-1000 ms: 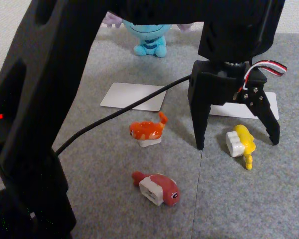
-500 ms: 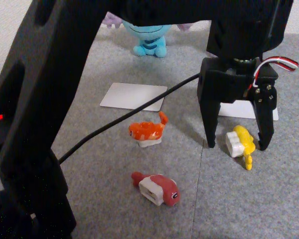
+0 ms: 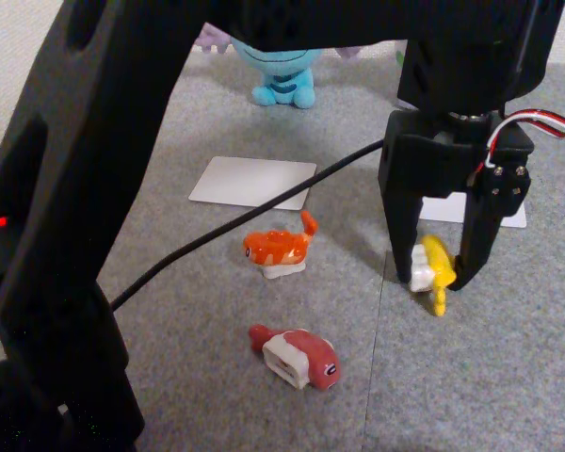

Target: Wooper wants to eat egg sudhi, and Goomy wants to eat shrimp sushi

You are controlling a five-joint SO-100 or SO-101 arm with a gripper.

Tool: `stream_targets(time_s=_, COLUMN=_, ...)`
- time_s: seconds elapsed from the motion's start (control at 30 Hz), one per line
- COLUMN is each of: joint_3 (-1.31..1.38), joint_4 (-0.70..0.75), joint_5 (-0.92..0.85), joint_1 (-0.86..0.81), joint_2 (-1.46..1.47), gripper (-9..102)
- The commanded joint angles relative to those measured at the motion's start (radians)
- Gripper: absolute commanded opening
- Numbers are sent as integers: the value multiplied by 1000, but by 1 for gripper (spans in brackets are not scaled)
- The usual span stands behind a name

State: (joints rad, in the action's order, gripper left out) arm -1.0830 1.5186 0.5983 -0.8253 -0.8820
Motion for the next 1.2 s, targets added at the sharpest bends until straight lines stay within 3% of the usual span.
stream_targets(time_s=0.0, joint_3=6, joint_4=8, joint_5=-2, joint_1=-3, joint_2=-12, gripper=9)
stream_targets(time_s=0.4, joint_3=11, joint_4=135, joint_5=69, joint_1=84, joint_2=-181, gripper=8)
stream_targets(time_s=0.73, joint_3=2, joint_4=183, joint_5=411, joint_1=325, joint_2=-465, gripper=8)
stream_targets(time_s=1.17, joint_3=0, joint_4=179, joint_5=836, joint_1=666, joint_2=-503, gripper=8)
